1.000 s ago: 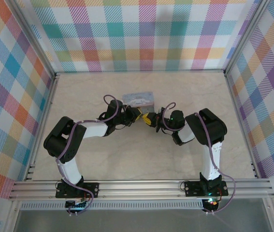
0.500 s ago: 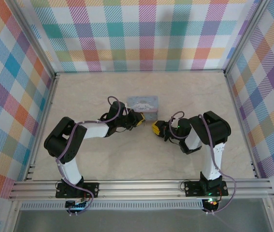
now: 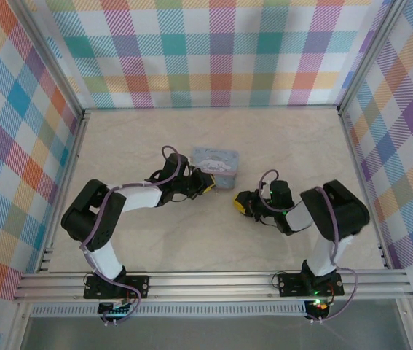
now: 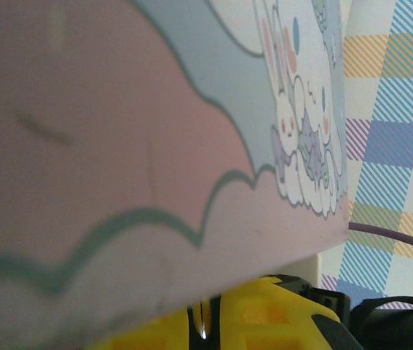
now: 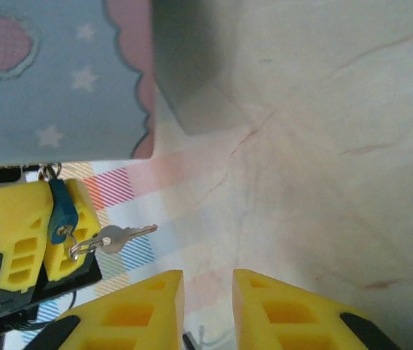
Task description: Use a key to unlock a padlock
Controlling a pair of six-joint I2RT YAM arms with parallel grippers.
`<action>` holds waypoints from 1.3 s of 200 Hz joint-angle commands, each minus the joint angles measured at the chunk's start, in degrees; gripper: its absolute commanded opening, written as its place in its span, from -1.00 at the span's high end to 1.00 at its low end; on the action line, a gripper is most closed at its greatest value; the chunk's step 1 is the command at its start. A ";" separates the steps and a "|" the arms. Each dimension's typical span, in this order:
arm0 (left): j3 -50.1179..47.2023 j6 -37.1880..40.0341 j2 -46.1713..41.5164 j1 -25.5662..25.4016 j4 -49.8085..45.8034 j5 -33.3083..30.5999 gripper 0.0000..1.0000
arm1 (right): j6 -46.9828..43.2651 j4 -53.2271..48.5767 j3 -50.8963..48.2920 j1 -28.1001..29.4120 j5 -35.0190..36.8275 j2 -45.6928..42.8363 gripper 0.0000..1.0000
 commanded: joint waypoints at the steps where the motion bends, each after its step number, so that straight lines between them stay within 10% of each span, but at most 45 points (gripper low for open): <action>1: 1.92 1.15 -2.25 -0.34 -0.36 0.23 0.90 | -14.43 -25.56 4.98 1.87 3.47 -7.93 0.44; 78: 2.22 0.71 -2.36 -0.26 -0.63 0.39 0.89 | -43.90 -61.44 21.95 10.07 20.58 -19.09 0.18; 260: 3.96 -0.29 -1.97 -0.25 -0.55 2.07 0.87 | -61.62 -62.67 36.69 17.47 30.45 -5.95 0.12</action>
